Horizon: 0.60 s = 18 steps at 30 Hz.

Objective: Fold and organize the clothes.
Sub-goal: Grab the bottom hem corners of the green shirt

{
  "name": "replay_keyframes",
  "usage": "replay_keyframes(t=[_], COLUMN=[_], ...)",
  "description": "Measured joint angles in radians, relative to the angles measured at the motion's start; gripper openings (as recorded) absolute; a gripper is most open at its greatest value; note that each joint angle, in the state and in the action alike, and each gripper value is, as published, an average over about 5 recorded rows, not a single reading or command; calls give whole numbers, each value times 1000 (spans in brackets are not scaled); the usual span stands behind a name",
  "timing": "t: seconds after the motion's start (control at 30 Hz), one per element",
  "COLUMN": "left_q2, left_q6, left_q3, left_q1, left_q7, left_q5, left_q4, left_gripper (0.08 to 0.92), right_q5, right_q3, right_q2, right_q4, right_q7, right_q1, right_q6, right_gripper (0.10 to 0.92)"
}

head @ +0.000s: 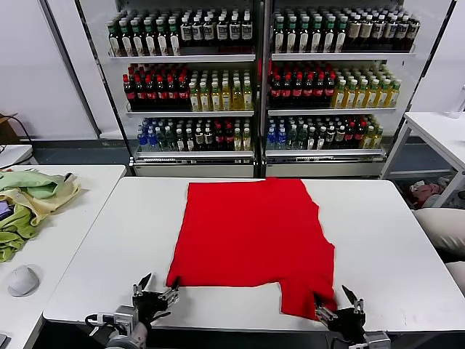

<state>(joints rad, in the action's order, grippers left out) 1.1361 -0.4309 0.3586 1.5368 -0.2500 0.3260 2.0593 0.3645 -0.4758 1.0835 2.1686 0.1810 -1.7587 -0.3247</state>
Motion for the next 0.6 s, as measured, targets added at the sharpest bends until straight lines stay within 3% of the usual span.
replay_keyframes(t=[0.47, 0.6], left_q2=[12, 19], left_q6=[-19, -14], left_q3=[-38, -43], left_q1=[1, 1], left_q7=[-6, 3], left_q5=[-47, -54], left_q4=[-1, -5], left_gripper=[264, 147], right_q5=[59, 90], right_q3=[24, 3], right_q2=[2, -16], right_q4=[-29, -3], right_q7=[-22, -41], right_q1=[33, 22], right_q6=[5, 3], right_gripper=[156, 120])
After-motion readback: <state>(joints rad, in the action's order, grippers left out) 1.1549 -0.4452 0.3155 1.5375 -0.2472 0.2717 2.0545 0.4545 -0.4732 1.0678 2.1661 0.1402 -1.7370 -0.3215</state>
